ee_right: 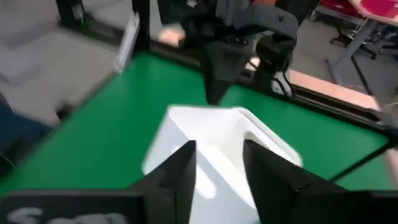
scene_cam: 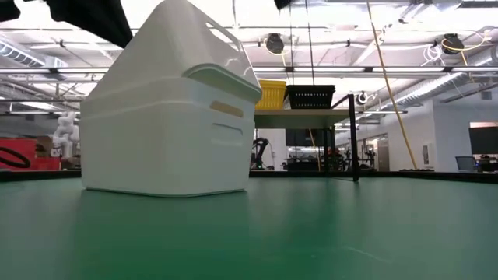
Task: Stack baskets on shelf by color
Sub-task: Stack the right white bin on the other white bins
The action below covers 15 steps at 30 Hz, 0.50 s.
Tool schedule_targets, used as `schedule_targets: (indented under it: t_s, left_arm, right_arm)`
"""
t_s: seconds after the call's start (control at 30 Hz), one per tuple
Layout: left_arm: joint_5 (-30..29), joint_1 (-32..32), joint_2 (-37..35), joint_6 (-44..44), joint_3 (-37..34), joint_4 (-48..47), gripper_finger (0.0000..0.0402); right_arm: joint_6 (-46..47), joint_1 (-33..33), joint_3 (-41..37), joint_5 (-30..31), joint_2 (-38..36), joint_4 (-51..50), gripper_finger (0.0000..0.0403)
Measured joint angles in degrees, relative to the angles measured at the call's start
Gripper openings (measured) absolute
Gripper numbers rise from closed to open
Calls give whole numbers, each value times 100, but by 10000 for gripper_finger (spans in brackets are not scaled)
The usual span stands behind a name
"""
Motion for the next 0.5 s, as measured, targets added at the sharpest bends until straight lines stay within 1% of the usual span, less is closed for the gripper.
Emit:
schedule_targets:
  t_s: [0.07,0.1,0.2,0.3,0.5]
  left_arm:
    - [1,6,11,-40,0,51,35]
    - [2,6,9,-96,0,77,35]
    - [0,16,4,-370,2,176,35]
    - [-19,63,-15,-954,2,241,36]
    - [-368,115,-204,-2336,2,25,43]
  right_arm:
    - [-446,-72,480,-15,162,-660,140]
    - [-620,-136,692,-177,270,-946,150]
    - [-951,-358,1192,-923,547,-1376,173]
    - [-1243,-542,1574,-1576,921,-1695,186]
    - [-1534,-826,2289,-2380,1786,-2446,190]
